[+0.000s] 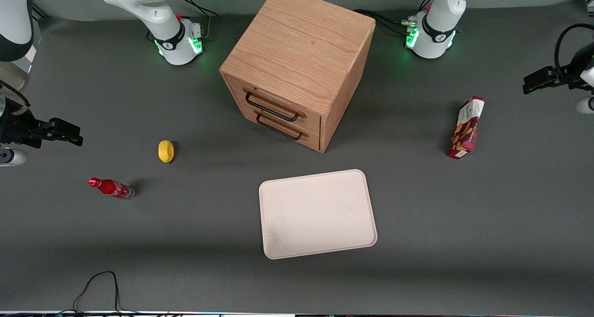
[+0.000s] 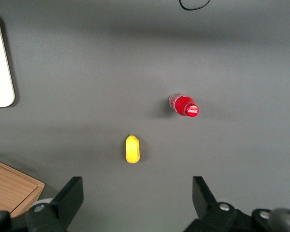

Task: Place red cookie box on tray
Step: 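Lower the open left gripper over the red shortbread box's end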

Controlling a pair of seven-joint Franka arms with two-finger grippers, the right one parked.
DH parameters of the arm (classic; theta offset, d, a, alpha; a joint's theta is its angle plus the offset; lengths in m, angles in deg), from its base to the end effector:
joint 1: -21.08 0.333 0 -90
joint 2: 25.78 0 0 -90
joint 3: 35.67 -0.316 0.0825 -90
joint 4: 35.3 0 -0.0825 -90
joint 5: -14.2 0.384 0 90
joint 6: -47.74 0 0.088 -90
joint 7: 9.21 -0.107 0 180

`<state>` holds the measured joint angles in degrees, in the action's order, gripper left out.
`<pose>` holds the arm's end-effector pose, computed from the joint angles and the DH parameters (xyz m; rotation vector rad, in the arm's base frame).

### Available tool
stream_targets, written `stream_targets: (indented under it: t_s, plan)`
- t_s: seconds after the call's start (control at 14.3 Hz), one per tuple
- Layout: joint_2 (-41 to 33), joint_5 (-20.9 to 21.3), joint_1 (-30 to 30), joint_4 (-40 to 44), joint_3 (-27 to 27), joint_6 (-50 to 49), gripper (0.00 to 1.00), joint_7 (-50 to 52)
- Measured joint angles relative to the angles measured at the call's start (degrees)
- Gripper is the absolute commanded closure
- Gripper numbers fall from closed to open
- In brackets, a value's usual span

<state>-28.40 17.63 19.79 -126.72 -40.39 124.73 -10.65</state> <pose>0.5130 0.0392 0.6203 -3.0773 -0.0642 0.3220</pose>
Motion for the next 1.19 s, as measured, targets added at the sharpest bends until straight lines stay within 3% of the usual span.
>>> stream_targets:
  t_s: [0.21,0.7,1.19]
  plan:
    - [-1.6,-1.1,3.9,0.3,-0.9,-2.5,0.0,-4.4]
    - [-4.5,-1.2,3.9,-5.3,-0.2,-0.6,0.0,-6.5]
    - [-12.3,-1.2,3.9,-40.9,-0.3,34.3,0.0,-9.6]
